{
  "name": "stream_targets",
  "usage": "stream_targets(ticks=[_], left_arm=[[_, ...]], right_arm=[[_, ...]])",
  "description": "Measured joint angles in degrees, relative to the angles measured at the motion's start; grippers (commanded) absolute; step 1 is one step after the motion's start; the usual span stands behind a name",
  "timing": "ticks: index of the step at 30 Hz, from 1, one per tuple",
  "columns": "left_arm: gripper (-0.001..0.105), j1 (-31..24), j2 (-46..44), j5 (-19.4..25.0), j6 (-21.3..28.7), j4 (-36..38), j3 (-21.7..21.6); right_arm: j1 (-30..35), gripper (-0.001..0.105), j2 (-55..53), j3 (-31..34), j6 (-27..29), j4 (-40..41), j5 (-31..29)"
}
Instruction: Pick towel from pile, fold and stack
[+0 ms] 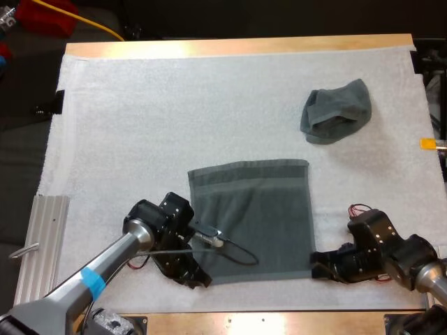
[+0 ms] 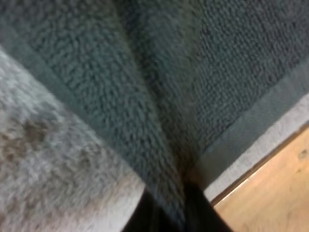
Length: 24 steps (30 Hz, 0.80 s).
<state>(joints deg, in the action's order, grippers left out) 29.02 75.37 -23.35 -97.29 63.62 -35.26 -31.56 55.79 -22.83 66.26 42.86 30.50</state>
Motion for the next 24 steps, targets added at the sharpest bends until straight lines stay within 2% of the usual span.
stream_targets(ticks=[3, 7, 14, 19, 20, 21, 22, 24], left_arm=[[0.004, 1.8, -1.1, 0.1, -0.9, 1.2, 0.0], [0.004, 5.2, -4.3, 0.2, -2.8, 2.2, 0.0], [0.004, 5.3, -4.4, -2.7, -3.1, 2.0, 0.0], [0.004, 4.6, -4.4, -6.3, -4.1, 0.1, 0.0], [0.004, 1.8, -4.4, -8.0, -4.4, -1.5, 0.0], [0.004, 0.2, -4.4, -8.9, -4.5, -2.0, 0.0], [0.004, -3.6, -4.4, -11.4, -4.5, -3.2, 0.0], [0.004, -6.9, -4.1, -13.6, -4.6, -3.8, -0.6]], right_arm=[[0.0, 0.0, -3.2, -0.2, 1.1, 2.8, 0.6], [0.0, 0.001, -7.7, -0.2, 1.5, 6.1, 2.9], [0.0, 0.001, -7.9, -0.2, 0.9, 5.9, 4.9], [0.0, 0.001, -7.9, -0.2, -5.3, -1.0, 6.0], [0.0, 0.001, -7.9, -0.2, -10.5, -7.0, 6.2], [0.0, 0.001, -7.9, -0.2, -12.2, -8.8, 6.2], [0.0, 0.001, -7.4, -0.2, -14.8, -12.3, 6.2], [0.0, 0.001, -6.0, -0.2, -16.8, -15.7, 6.2]])
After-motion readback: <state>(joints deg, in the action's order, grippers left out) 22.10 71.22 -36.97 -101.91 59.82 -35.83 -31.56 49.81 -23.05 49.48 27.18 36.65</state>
